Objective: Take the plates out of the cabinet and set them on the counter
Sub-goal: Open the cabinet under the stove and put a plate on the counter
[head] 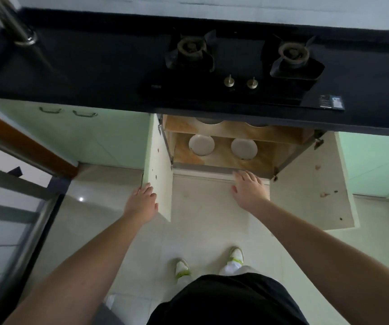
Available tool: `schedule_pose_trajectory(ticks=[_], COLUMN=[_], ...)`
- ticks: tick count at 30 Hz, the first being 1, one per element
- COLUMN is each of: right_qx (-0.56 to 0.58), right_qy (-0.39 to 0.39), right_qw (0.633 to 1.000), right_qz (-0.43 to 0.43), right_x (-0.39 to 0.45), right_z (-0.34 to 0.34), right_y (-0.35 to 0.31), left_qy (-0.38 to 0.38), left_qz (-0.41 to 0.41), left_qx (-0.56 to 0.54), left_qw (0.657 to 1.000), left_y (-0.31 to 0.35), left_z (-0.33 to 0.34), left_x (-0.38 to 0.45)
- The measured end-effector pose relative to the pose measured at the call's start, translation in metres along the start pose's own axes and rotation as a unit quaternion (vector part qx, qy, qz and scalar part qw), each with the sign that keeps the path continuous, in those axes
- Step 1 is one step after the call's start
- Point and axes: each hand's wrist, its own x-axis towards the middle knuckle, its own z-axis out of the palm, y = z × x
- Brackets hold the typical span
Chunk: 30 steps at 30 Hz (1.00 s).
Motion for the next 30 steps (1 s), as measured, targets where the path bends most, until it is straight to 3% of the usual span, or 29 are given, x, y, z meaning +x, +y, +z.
schedule_pose_trajectory(ticks=[6,13,23,30], right_qx=[-0.019,-0.029,-0.002,0.008], right_qy=[0.013,0.033,0.088,0.088], right_qw=[0.999,0.997,0.996,0.996], right_qz=[-0.044,-0.056,-0.034,-0.011], right_x=[-0.002,-0.001,0.003,0.026], right_z=[0.001,-0.011,-0.035,-0.035], right_y=[-0.062,-0.09,-0.086,-0.056], left_qy=[0.0,0.031,0.137,0.156], left_qz=[-0.023,-0.041,0.042,0.096], left_qx=[-0.034,-0.08,-0.092,-0.087], left_qw=[0.999,0.995,0.985,0.979], left_y=[-0.043,-0.059,-0.022,0.013], left_z=[0.012,0.006,-0.059,-0.085], left_x=[-0.021,-0.023,0.022,0.063])
